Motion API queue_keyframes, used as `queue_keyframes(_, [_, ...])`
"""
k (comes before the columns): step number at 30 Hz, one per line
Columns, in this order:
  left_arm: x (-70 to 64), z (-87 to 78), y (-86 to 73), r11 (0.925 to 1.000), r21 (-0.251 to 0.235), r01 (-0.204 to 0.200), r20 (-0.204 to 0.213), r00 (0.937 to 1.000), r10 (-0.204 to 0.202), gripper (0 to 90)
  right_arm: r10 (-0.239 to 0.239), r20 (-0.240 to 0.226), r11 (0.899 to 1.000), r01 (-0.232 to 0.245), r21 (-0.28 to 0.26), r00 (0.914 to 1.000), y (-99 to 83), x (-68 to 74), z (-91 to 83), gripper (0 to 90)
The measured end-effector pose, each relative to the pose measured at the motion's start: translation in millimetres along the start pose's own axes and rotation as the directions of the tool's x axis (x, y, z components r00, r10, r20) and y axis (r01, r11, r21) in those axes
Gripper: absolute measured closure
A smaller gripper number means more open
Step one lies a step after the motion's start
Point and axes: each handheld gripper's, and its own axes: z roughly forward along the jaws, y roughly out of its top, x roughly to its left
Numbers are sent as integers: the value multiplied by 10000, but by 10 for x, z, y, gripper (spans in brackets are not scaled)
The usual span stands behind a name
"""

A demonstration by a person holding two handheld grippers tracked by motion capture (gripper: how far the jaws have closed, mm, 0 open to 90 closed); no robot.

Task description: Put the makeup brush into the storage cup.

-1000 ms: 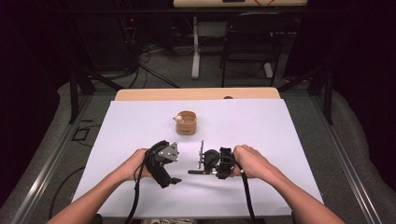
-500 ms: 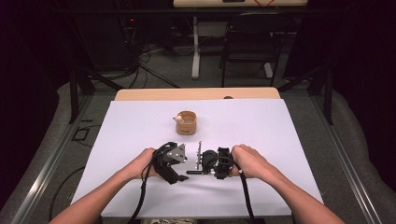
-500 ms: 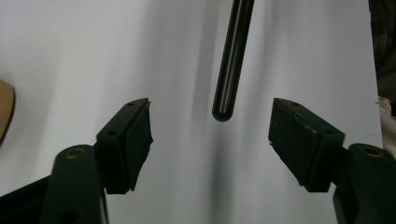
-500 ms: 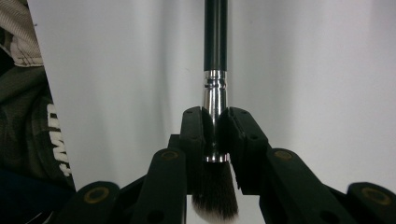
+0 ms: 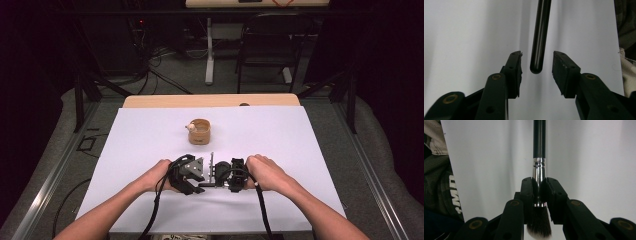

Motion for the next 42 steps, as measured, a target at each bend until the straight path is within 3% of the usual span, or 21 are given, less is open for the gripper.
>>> queue_keyframes(6, [4, 35, 23, 10000, 23, -93, 183, 9998, 93, 668, -16, 6, 10000, 16, 14, 10000, 5, 7, -1, 763])
queue_keyframes(8, [-11, 54, 23, 9999, -106, -77, -98, 9999, 76, 693, -23, 5, 10000, 23, 15, 10000, 7, 11, -4, 763])
queue_keyframes(10, [4, 47, 29, 9999, -10, -105, 241, 9997, 105, 716, -46, 18, 10000, 46, 32, 10000, 7, 12, -4, 762])
queue_keyframes(11, [-12, 59, 27, 9999, -93, -83, -61, 9999, 82, 730, -44, -1, 10000, 44, 33, 10000, 6, 12, -6, 762])
queue_keyframes(12, [-11, 60, 28, 9999, -94, -96, -65, 9999, 95, 738, -84, -8, 10000, 84, 10, 10000, 5, 11, -5, 763])
queue_keyframes(15, [7, 46, 29, 9999, -46, -127, 242, 9996, 128, 761, -46, -47, 10000, 46, -5, 10000, 0, 13, 0, 762])
queue_keyframes(16, [-2, 55, 21, 9998, -126, -119, -9, 9999, 119, 764, -65, -38, 10000, 65, -18, 10000, -1, 12, 2, 762])
queue_keyframes(28, [-20, 32, 4, 9991, -365, -216, 211, 9995, 223, 791, -85, -6, 9998, 85, -199, 10000, -36, -4, 18, 744])
queue_keyframes(30, [-10, 13, -7, 9991, -337, -249, 366, 9990, 261, 792, 44, 13, 9994, -43, -342, 10000, -59, -16, 7, 670])
queue_keyframes(31, [-23, 18, -14, 9989, -421, -212, 146, 9997, 218, 793, 110, -5, 9996, -110, -273, 9999, -68, -27, 7, 614])
queue_keyframes(32, [-15, 5, -20, 9990, -414, -194, 348, 9992, 209, 793, 206, -46, 9993, -208, -301, 9998, -75, -27, 5, 577])
queue_keyframes(34, [-25, 0, -37, 9985, -536, -123, 143, 9998, 131, 793, 230, -248, 9982, -243, -553, 9994, -105, -44, -7, 415])
queue_keyframes(36, [-18, -12, -52, 9979, -641, -26, 327, 9995, 47, 793, 563, -50, 9943, -565, -907, 9984, -135, -55, -26, 266])
queue_keyframes(38, [-25, -14, -70, 9972, -749, 14, 71, 10000, -9, 793, 902, -8, 9867, -895, -1358, 9959, -177, -75, -64, 159])
queue_keyframes(42, [-18, -30, -115, 9958, -904, 159, 54, 9999, -155, 793, 1432, 52, 9683, -1390, -2074, 9897, -277, -115, -125, 47])
